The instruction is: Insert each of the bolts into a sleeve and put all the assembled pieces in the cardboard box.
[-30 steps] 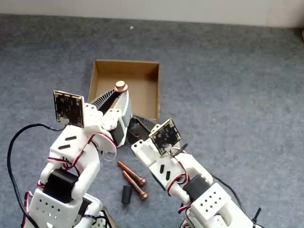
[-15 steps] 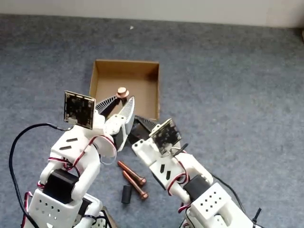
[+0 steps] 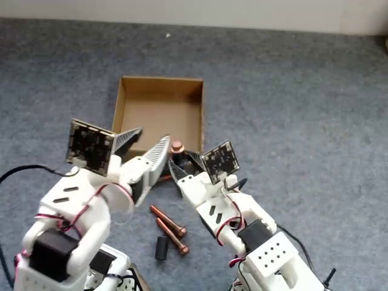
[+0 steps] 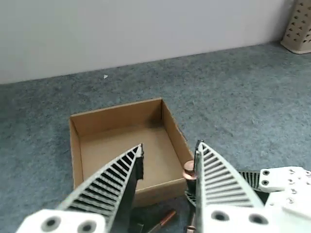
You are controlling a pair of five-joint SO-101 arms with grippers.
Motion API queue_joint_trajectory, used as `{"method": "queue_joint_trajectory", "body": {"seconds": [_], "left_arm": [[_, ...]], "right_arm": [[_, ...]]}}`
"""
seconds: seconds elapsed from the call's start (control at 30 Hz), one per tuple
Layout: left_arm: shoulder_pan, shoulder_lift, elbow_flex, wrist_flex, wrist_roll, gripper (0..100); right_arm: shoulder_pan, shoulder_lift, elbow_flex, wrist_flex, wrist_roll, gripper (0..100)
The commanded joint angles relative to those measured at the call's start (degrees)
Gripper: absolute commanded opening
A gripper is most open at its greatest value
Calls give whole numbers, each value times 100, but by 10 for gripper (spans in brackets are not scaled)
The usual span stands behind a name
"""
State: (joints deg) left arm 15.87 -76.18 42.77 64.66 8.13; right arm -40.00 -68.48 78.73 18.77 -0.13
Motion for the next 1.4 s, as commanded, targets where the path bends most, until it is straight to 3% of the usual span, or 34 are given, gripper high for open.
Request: {"method": "queue_joint_trajectory", "body": {"seconds": [0.0,0.13,0.43,0.73,0.83,0.97,1.1,1.37], "left_arm": [[-998,-31,-382,475,-44,193],[-2105,-31,110,607,-229,190],[-3301,-31,1771,554,-527,189],[-4409,-31,3134,-633,-484,189],[-4593,-31,3257,-695,-299,189],[-4769,-31,3275,-686,-202,190],[-5033,-22,3275,-695,-193,189],[-5429,-22,3248,-703,-193,189]], "right_arm": [[347,-92,-848,593,-70,5],[699,303,-1666,1341,-62,5],[778,3055,-3864,1516,-26,5],[813,5815,-5684,1235,-26,11],[901,6492,-6237,1253,-35,60],[927,6756,-6563,1270,-35,166],[690,6360,-6651,2316,-53,171],[-673,5684,-6527,3829,-62,170]]}}
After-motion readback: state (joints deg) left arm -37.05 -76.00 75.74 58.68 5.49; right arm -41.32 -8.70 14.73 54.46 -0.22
